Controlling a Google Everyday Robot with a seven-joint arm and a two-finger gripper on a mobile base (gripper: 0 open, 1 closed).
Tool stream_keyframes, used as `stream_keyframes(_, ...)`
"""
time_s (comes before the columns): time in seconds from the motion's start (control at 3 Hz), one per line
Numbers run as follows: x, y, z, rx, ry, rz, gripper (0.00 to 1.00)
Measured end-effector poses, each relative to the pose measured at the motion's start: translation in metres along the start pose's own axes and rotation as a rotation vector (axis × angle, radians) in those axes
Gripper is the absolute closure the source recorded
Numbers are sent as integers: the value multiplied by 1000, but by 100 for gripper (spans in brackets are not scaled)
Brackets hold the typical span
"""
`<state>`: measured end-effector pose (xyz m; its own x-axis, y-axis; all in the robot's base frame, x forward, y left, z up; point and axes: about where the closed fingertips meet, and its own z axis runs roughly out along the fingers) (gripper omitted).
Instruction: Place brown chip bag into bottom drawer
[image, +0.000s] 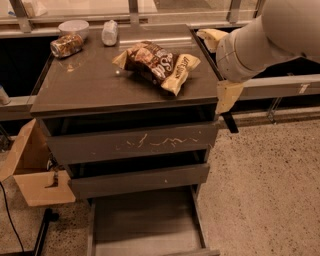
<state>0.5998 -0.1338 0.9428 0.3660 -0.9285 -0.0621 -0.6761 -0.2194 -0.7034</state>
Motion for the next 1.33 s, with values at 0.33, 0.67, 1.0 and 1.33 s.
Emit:
stream_keyframes(0.33, -9, -22, 28, 34, -103, -136, 0)
stream_keyframes(0.67, -11, -36, 41, 34, -170, -261, 0)
stream_keyframes(1.0, -10, -39, 40, 44, -168, -312, 0)
stream_keyframes(1.33, -10, -38, 40, 43, -167, -305, 0)
